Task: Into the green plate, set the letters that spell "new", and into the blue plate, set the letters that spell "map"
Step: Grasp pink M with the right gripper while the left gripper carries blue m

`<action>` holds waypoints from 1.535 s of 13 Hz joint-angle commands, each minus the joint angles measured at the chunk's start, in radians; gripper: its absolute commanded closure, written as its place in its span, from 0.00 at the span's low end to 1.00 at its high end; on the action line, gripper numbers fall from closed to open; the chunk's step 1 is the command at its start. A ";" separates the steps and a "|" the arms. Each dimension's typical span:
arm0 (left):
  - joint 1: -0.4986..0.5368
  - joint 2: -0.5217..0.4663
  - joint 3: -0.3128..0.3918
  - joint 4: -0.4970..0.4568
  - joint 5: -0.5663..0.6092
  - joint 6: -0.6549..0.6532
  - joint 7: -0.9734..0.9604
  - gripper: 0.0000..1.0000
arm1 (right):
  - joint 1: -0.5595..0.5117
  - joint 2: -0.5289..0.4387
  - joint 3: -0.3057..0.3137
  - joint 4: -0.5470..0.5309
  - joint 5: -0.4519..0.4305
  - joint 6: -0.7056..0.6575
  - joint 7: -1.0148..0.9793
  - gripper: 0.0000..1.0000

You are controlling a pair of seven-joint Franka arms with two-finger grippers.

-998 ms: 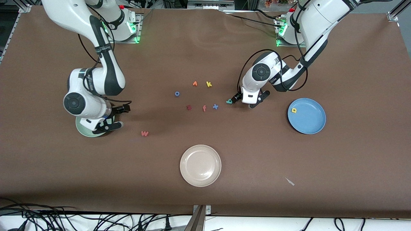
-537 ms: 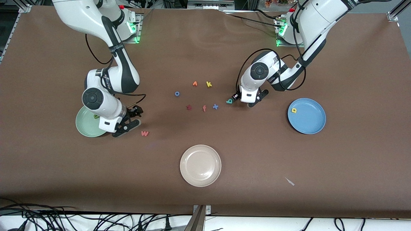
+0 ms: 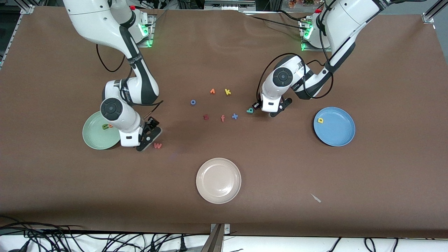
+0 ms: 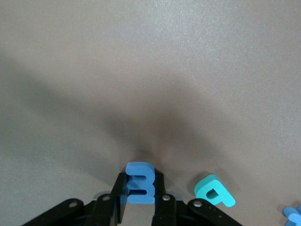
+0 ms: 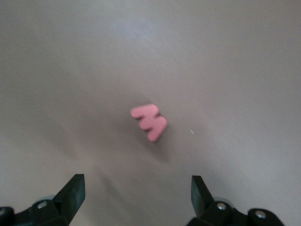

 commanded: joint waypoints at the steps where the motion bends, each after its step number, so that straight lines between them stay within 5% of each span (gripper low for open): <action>1: 0.005 0.009 0.003 -0.007 0.043 -0.013 -0.002 0.86 | -0.008 0.036 0.038 0.026 0.007 0.044 -0.052 0.01; 6: 0.059 -0.043 -0.009 0.013 0.042 -0.045 0.073 0.89 | -0.020 0.099 0.038 0.099 0.007 0.066 -0.193 0.04; 10: 0.131 -0.060 -0.018 0.126 0.033 -0.250 0.209 0.89 | -0.020 0.140 0.042 0.150 0.006 0.063 -0.204 0.05; 14: 0.333 -0.095 -0.059 0.192 0.023 -0.405 0.485 0.89 | -0.037 0.144 0.044 0.156 0.014 0.025 -0.227 0.13; 20: 0.626 -0.085 -0.063 0.205 0.031 -0.459 1.007 0.88 | -0.049 0.139 0.044 0.172 0.015 -0.043 -0.224 0.57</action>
